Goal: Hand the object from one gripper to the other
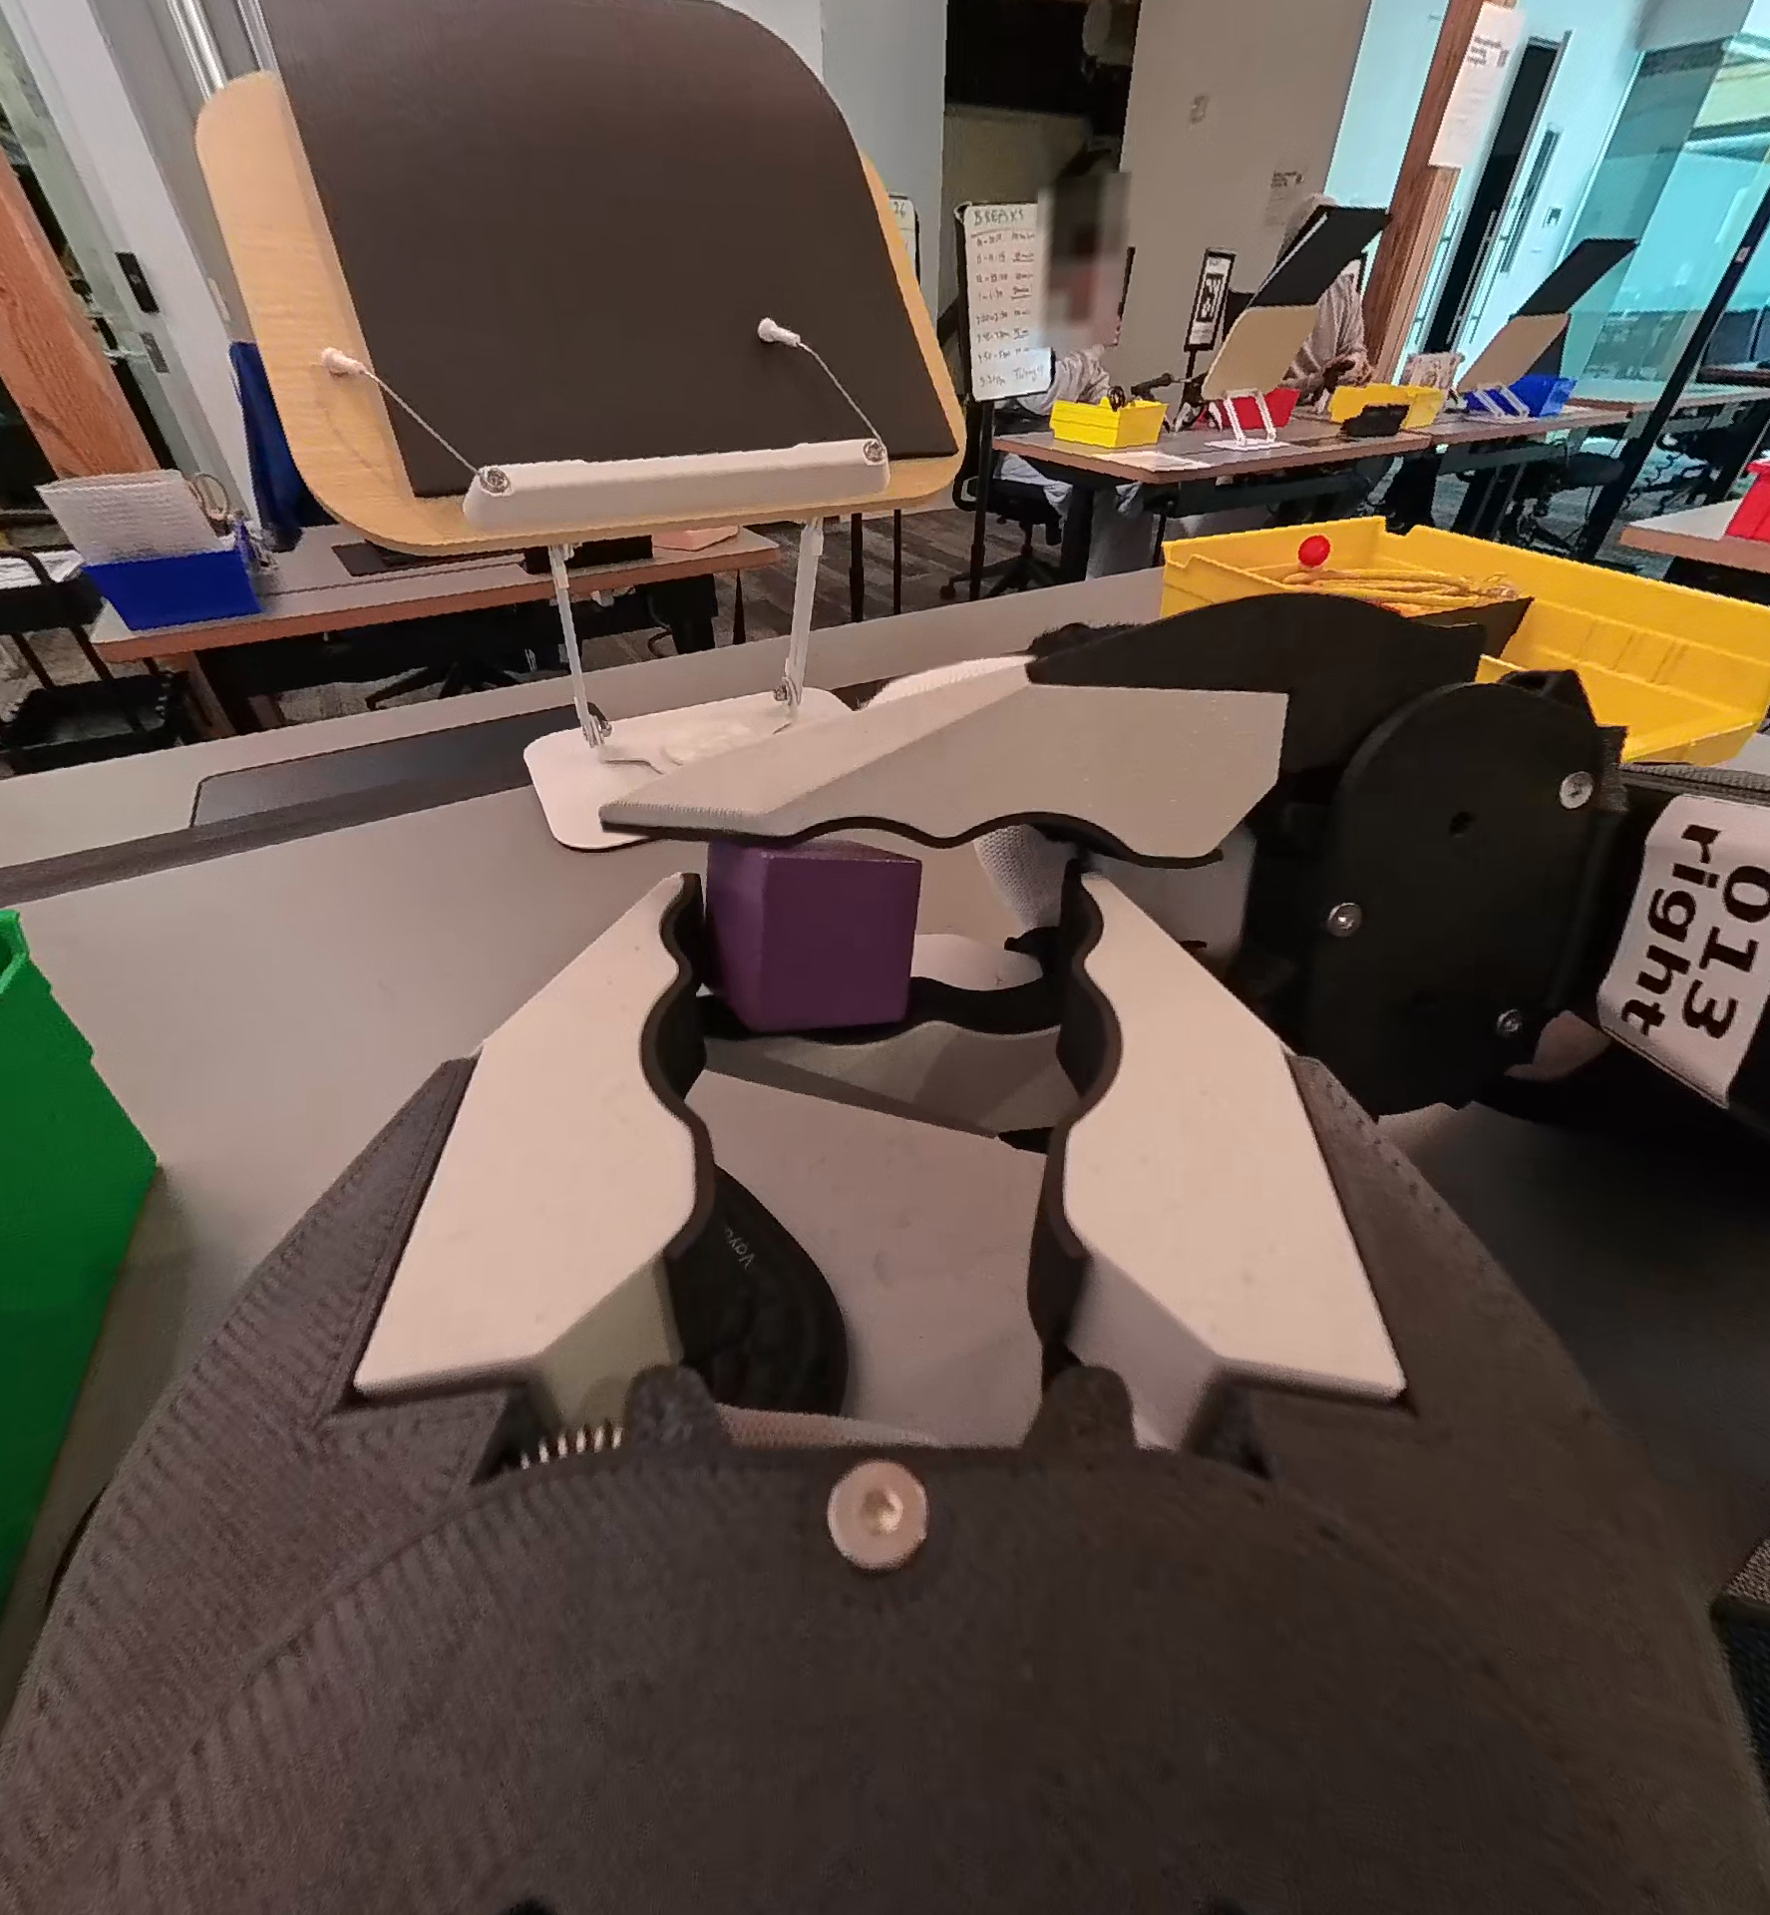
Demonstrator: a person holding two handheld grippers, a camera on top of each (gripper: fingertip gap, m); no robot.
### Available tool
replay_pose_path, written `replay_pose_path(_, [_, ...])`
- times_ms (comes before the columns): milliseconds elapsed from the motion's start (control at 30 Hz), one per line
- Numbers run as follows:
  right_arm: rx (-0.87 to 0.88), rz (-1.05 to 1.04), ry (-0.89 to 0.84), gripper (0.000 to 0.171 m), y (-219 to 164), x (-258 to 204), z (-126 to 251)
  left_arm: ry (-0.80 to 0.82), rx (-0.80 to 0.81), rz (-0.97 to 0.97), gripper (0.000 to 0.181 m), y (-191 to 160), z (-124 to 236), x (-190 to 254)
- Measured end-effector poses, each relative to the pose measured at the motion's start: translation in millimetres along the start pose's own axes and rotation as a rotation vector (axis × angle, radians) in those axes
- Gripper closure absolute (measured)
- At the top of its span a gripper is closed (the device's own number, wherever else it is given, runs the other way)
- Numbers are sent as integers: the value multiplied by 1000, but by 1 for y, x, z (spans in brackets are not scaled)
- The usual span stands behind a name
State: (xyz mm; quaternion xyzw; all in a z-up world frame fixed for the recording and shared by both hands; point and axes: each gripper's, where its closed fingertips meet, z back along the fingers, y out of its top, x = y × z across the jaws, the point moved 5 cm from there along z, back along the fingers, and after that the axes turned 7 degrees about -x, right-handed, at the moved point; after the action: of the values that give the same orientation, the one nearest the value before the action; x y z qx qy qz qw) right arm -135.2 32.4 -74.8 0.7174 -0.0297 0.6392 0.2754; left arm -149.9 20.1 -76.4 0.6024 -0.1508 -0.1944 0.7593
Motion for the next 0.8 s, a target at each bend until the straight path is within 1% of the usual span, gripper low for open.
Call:
replay_pose_path(267, [17,-12,0,144,3,1,2,17,2,0,114,1,3,3])
replay_pose_path(367, [21,-16,10,145,5,-3,2,31,-1,10,109,-2,4,5])
replay_pose_path(533, [25,-2,23,145,5,-9,0,34,-6,23,109,-8,5,4])
replay_pose_path(800, [27,-12,17,145,5,-5,0,57,36,38,108,-5,5,4])
